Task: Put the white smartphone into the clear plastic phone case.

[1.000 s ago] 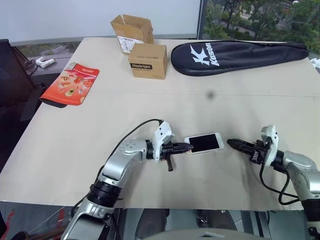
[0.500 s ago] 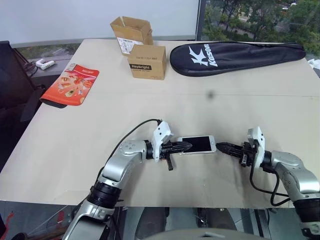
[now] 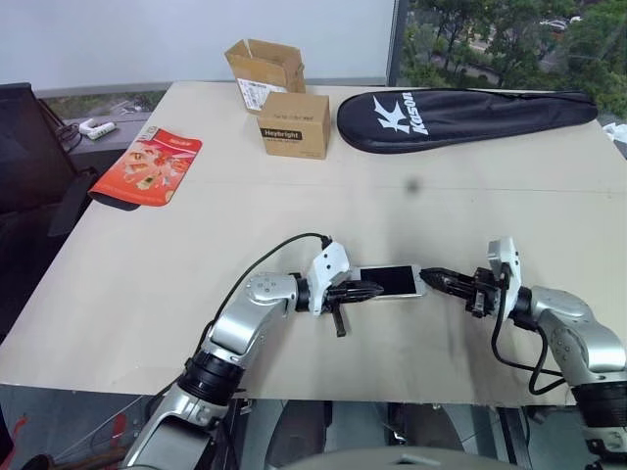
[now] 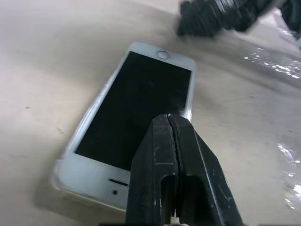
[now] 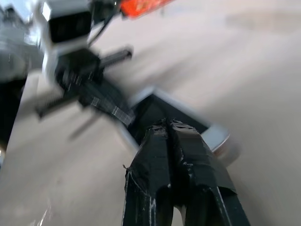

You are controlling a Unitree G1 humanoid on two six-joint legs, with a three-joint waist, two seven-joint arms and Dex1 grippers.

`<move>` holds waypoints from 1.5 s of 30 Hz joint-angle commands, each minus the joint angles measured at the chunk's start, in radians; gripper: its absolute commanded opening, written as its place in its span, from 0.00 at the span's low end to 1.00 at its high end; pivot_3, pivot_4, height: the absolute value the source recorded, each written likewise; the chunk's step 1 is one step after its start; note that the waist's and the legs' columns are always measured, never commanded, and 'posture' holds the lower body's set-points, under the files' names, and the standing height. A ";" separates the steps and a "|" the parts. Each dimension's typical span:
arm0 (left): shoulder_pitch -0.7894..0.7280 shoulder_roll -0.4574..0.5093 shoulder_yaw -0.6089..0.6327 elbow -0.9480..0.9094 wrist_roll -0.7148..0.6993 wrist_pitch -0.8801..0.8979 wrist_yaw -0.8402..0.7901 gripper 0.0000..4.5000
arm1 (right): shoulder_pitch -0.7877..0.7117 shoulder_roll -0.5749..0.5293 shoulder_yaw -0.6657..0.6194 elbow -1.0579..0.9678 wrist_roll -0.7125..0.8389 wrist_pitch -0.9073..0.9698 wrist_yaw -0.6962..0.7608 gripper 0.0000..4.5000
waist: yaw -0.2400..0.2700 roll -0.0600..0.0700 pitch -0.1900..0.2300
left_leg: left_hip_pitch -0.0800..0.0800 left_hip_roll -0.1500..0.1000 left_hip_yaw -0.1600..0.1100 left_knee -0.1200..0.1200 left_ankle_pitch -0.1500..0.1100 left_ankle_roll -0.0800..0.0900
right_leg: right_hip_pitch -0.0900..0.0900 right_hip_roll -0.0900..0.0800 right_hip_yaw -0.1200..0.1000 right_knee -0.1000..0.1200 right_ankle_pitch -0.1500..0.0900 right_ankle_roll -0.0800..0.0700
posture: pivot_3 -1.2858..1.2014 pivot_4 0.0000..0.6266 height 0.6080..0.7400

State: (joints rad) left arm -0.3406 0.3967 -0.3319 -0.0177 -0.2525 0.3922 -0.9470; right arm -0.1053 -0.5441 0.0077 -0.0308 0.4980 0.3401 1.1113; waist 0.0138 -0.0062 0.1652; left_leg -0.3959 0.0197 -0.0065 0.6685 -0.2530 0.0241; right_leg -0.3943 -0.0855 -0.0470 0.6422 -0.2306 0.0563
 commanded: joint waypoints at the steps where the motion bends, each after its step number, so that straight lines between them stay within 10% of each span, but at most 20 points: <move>1: 0.032 0.010 -0.038 0.082 0.060 0.034 0.026 0.00 | -0.004 -0.018 0.037 0.034 -0.072 -0.065 0.013 0.01 | 0.000 0.001 -0.003 | 0.001 0.000 0.000 0.000 0.000 0.000 | 0.000 0.000 0.001 0.000 0.000 0.000 | 0.52 0.24 0.94; 18: 0.038 0.016 -0.041 0.079 0.063 0.025 0.027 0.00 | -0.008 -0.126 0.237 0.182 -0.294 0.017 -0.032 0.01 | 0.001 -0.015 -0.044 | 0.017 0.003 -0.001 -0.003 -0.001 -0.001 | 0.014 -0.003 0.004 -0.004 -0.001 0.001 | 0.52 0.24 0.94; 28: 0.037 0.017 -0.046 0.091 0.071 0.015 0.023 0.00 | -0.097 0.006 0.067 0.198 -0.159 -0.067 -0.098 0.01 | -0.005 -0.007 -0.038 | 0.017 0.003 -0.001 -0.004 -0.001 -0.001 | 0.013 -0.003 0.005 -0.006 -0.001 0.001 | 0.52 0.24 0.94; 45: 0.061 0.013 -0.019 0.070 0.052 -0.006 0.034 0.00 | -0.091 -0.019 0.187 0.169 -0.253 0.038 -0.121 0.01 | -0.002 -0.008 -0.038 | 0.015 0.003 0.000 -0.010 -0.001 -0.001 | 0.010 -0.002 0.006 -0.010 -0.001 0.001 | 0.52 0.24 0.94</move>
State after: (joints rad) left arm -0.3129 0.3983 -0.3436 0.0117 -0.2270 0.3636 -0.9279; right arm -0.2482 -0.5576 0.1351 0.0882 0.3086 0.3600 0.9966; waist 0.0114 -0.0141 0.1272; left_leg -0.3805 0.0229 -0.0068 0.6575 -0.2540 0.0233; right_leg -0.3843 -0.0880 -0.0414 0.6318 -0.2318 0.0573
